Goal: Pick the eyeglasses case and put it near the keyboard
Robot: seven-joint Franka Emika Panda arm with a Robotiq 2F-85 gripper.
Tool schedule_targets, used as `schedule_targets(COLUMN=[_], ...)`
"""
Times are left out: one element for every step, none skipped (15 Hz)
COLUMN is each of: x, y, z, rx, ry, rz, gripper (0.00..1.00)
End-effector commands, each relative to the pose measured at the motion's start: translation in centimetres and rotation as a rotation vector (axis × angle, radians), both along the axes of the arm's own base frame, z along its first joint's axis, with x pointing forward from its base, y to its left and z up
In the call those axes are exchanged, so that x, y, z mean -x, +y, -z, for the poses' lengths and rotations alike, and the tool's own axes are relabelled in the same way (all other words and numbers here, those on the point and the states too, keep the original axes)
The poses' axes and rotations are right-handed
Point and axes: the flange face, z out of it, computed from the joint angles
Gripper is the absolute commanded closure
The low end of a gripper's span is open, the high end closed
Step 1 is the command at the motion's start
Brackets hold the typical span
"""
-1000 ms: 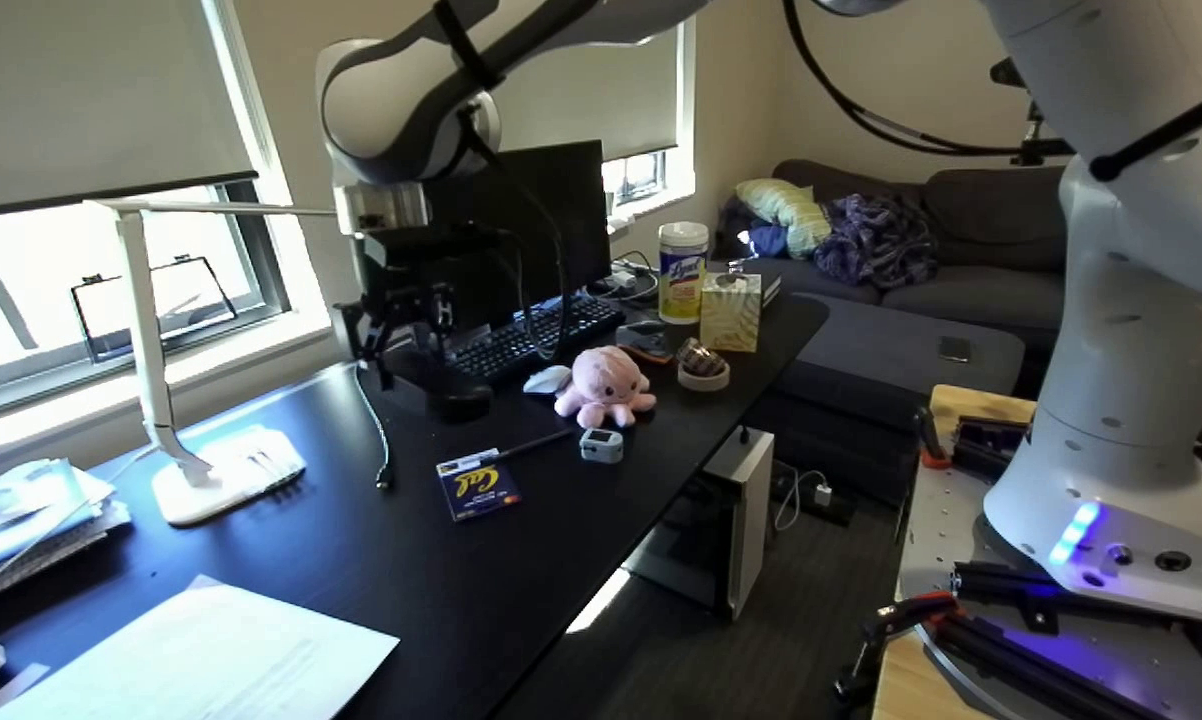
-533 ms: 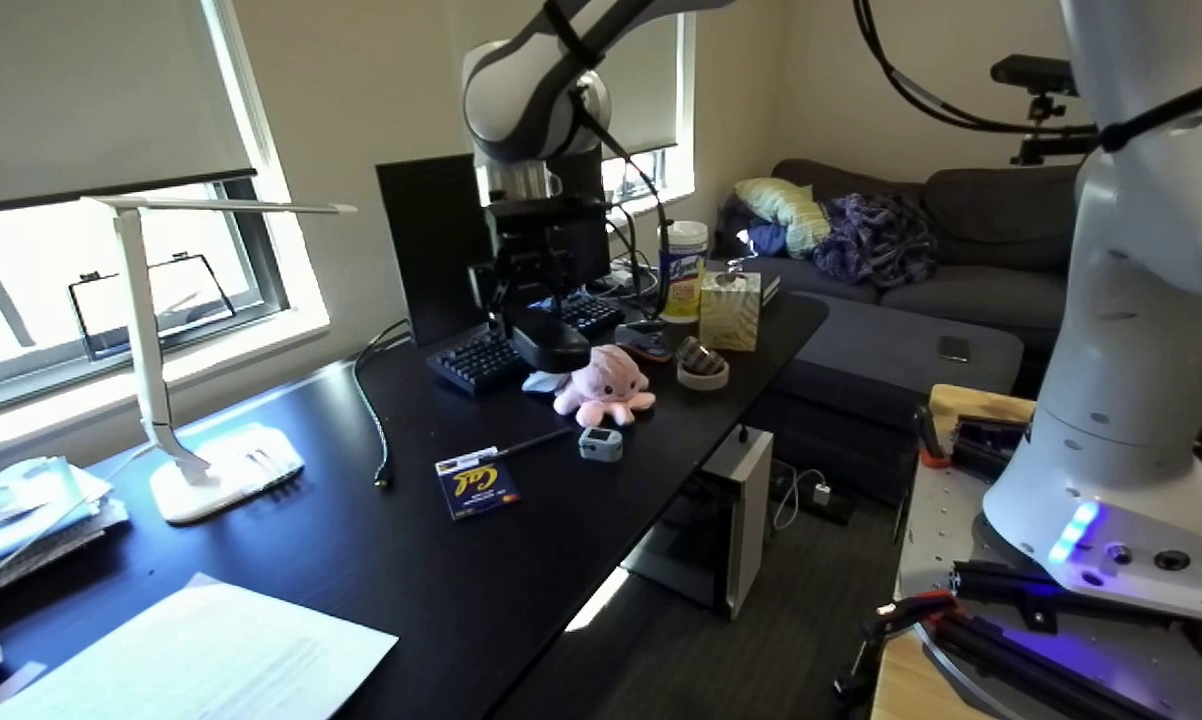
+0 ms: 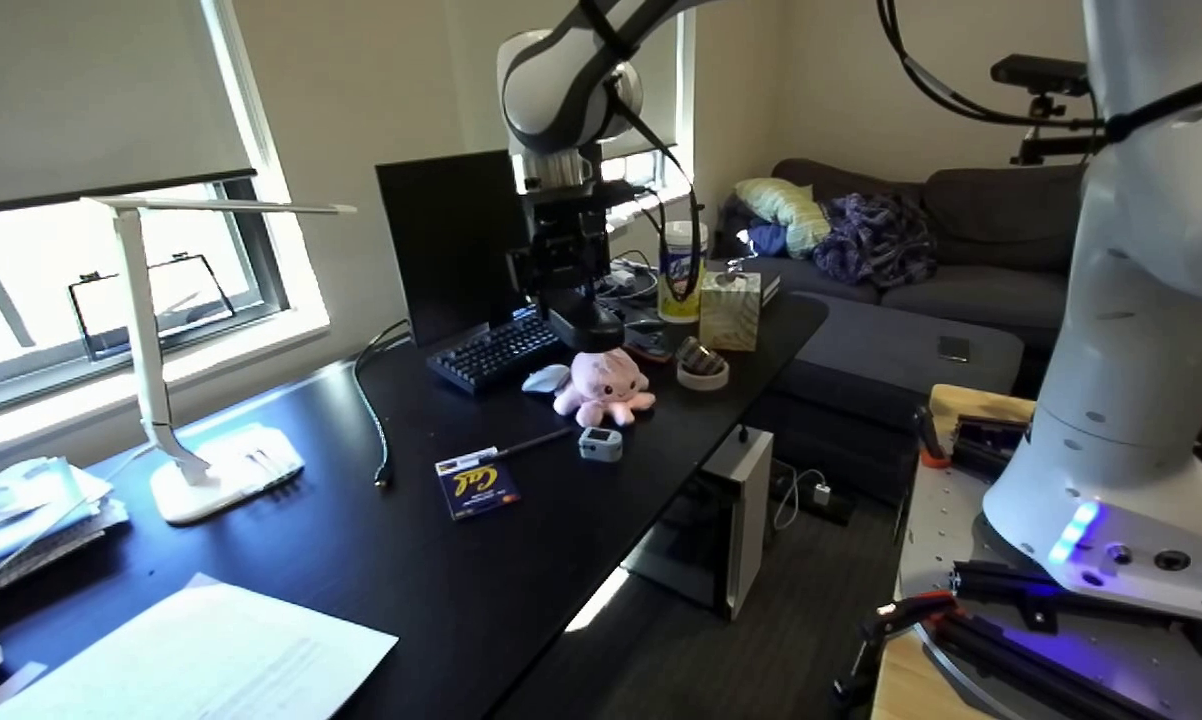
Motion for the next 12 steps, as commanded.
schedule_targets(x=[-1.3,-1.9,-2.4,-3.0,-3.6,-4.1,-4.4,-2.9,-3.1,-3.0,-2.9,-3.1], y=[-6.9,-9.8,-12.0,-14.7,-17.3,-19.7,-21.4,-19.1,-20.6,-21.0,-20.8,-20.2], z=[-2.8,-3.7,-4.3,-5.0,-5.6,-5.7,-6.2,-6.1,-6.1,-5.9,-5.7,-5.6], rx=[0.136,0.192,0.219,0.254,0.285,0.273,0.283,0.262,0.265,0.264,0.262,0.26], ry=[0.037,0.057,0.073,0.09,0.098,0.102,0.101,0.07,0.068,0.072,0.074,0.074], rz=[-0.116,-0.153,-0.199,-0.238,-0.279,-0.338,-0.348,-0.282,-0.28,-0.274,-0.276,-0.283], gripper=[0.47,0.47,0.47,0.47,0.47,0.47,0.47,0.47,0.22,0.22,0.22,0.47])
